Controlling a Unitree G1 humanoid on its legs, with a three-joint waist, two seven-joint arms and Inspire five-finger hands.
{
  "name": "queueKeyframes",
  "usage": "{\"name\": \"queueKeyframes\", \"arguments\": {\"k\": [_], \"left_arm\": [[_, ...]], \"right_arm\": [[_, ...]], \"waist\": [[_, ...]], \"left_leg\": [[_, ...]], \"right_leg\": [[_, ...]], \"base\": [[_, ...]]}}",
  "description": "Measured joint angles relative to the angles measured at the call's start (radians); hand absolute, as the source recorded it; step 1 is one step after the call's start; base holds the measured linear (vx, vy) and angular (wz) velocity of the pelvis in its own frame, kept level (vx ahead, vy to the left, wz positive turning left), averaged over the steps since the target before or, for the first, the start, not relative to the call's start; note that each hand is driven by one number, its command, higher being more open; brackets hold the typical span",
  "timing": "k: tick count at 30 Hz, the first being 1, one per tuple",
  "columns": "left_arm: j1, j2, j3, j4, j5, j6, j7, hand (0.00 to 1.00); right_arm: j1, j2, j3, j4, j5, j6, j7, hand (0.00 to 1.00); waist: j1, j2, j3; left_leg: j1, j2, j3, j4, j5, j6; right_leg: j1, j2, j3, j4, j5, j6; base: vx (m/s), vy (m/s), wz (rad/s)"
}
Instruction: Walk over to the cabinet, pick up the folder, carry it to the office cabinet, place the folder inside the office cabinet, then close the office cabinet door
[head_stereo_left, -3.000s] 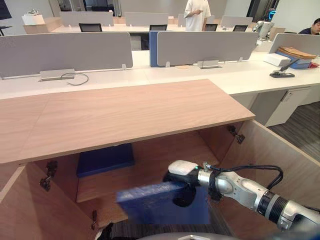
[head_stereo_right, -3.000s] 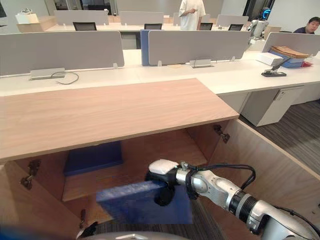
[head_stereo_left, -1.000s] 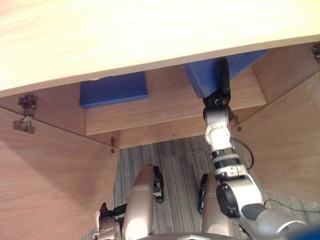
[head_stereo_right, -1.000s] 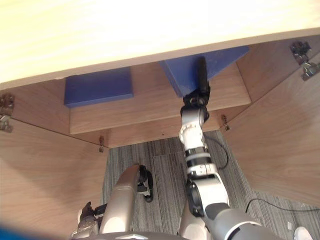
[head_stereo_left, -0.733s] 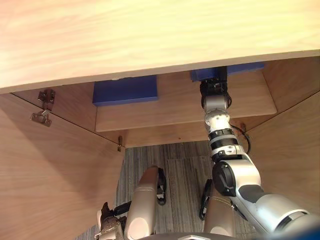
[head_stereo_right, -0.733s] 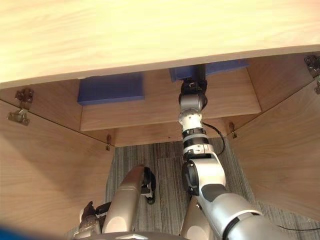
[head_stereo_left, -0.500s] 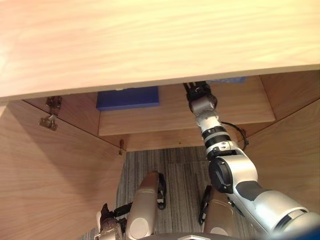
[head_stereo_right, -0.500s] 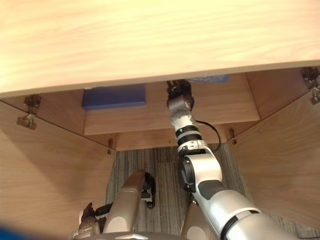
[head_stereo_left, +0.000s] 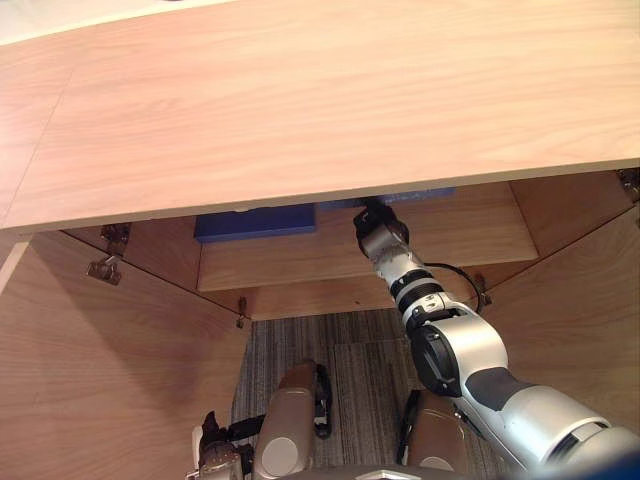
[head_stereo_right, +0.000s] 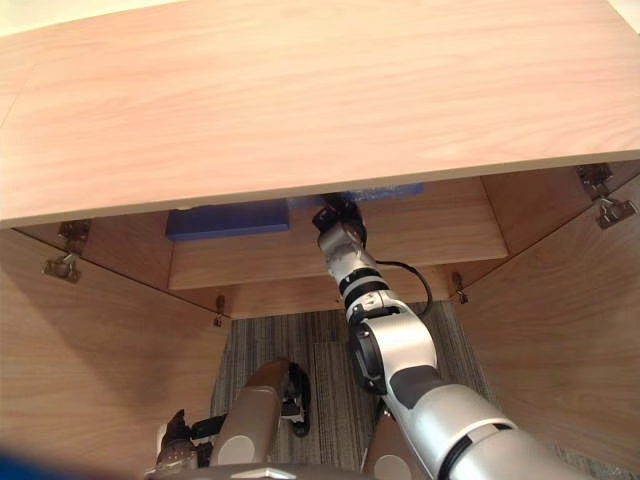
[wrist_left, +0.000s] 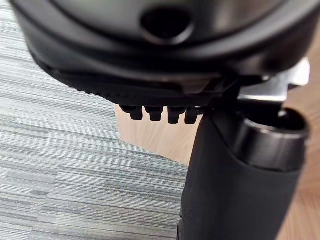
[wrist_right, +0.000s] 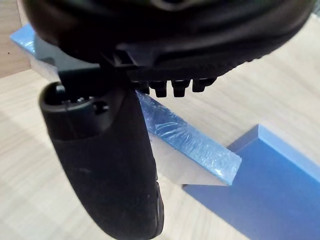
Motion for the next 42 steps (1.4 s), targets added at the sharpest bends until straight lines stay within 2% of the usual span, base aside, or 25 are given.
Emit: {"name": "queueKeyframes", "arguments": {"k": [4,5,9,12,15,19,21,24,26,28,35,42], "left_arm": [[0.014,0.005,-0.007,0.001,0.0,-0.002,-0.007,1.0],[0.017,0.012,-0.008,0.011,0.001,-0.003,-0.02,1.0],[0.024,0.038,-0.007,0.045,0.03,0.001,-0.073,1.0],[0.028,0.042,-0.005,0.049,0.039,-0.002,-0.107,1.0],[0.032,0.044,-0.005,0.057,0.039,-0.006,-0.125,1.0],[0.041,0.045,-0.006,0.057,0.04,-0.012,-0.137,1.0],[0.05,0.045,-0.006,0.057,0.04,-0.012,-0.143,1.0],[0.08,0.043,-0.009,0.057,0.047,-0.011,-0.152,1.0],[0.099,0.042,-0.024,0.057,0.08,-0.011,-0.156,1.0],[0.107,0.043,-0.029,0.057,0.088,-0.011,-0.164,1.0],[0.107,0.056,-0.071,0.057,0.106,-0.029,-0.176,1.0],[0.095,0.082,-0.143,0.071,0.107,-0.033,-0.193,1.0]], "right_arm": [[0.069,-0.041,0.003,0.031,-0.181,0.076,0.041,1.0],[0.099,-0.065,0.022,0.042,-0.274,0.103,0.073,1.0],[0.16,-0.128,0.018,0.046,-0.376,0.148,0.178,1.0],[0.171,-0.184,0.01,0.046,-0.382,0.157,0.227,1.0],[0.173,-0.203,-0.064,0.045,-0.37,0.162,0.242,1.0],[0.165,-0.238,-0.07,0.044,-0.369,0.162,0.257,1.0],[0.162,-0.255,-0.069,0.044,-0.378,0.162,0.278,1.0],[0.155,-0.26,-0.049,0.038,-0.511,0.164,0.309,1.0],[0.155,-0.26,0.043,0.022,-0.675,0.165,0.347,1.0],[0.155,-0.261,0.106,0.004,-0.718,0.165,0.383,1.0],[0.191,-0.27,0.265,-0.033,-0.737,0.142,0.486,1.0],[0.281,-0.288,0.472,-0.091,-0.836,0.083,0.557,1.0]], "waist": [[-0.001,-0.001,-0.012],[-0.001,-0.007,-0.018],[-0.006,-0.03,-0.041],[-0.007,-0.031,-0.041],[-0.006,-0.031,-0.041],[-0.005,-0.031,-0.041],[-0.005,-0.03,-0.04],[-0.005,-0.029,-0.04],[-0.008,-0.029,-0.04],[-0.009,-0.027,-0.039],[-0.004,-0.026,-0.04],[-0.003,-0.029,-0.041]], "left_leg": [[0.034,0.0,-0.007,-0.025,0.004,-0.005],[0.047,-0.001,-0.009,-0.032,0.004,-0.005],[0.057,-0.003,-0.011,-0.04,0.005,-0.005],[0.065,-0.005,-0.009,-0.037,0.005,-0.005],[0.068,-0.006,-0.01,-0.029,0.005,-0.005],[0.044,-0.008,-0.007,-0.005,0.002,-0.005],[0.035,-0.008,-0.005,0.014,-0.007,0.008],[0.033,-0.004,-0.003,0.044,-0.023,0.015],[0.024,0.004,0.006,0.05,-0.025,0.016],[0.022,0.007,0.009,0.05,-0.025,0.016],[0.025,0.021,0.016,0.051,-0.025,0.017],[0.029,0.021,0.016,0.045,-0.026,0.015]], "right_leg": [[0.049,0.004,-0.019,-0.042,0.011,0.002],[0.065,0.004,-0.026,-0.052,0.011,0.002],[0.082,0.0,-0.04,-0.06,0.011,0.003],[0.09,-0.009,-0.048,-0.053,0.011,0.003],[0.094,-0.013,-0.052,-0.04,0.011,0.002],[0.07,-0.026,-0.053,-0.009,0.001,0.002],[0.06,-0.031,-0.054,0.014,-0.009,0.003],[0.057,-0.036,-0.051,0.047,-0.025,0.003],[0.042,-0.032,-0.047,0.053,-0.026,0.002],[0.037,-0.031,-0.045,0.054,-0.026,0.002],[0.038,-0.025,-0.045,0.05,-0.028,0.0],[0.043,-0.025,-0.047,0.045,-0.028,0.0]], "base": [[0.01,-0.001,0.05],[0.01,-0.001,0.07],[0.01,-0.007,0.06],[-0.02,-0.009,0.04],[-0.04,-0.012,0.04],[-0.07,-0.012,0.03],[-0.08,-0.009,0.03],[-0.06,-0.011,-0.01],[-0.04,-0.008,-0.09],[-0.01,-0.011,-0.07],[0.02,-0.017,-0.04],[0.0,0.0,0.0]]}}
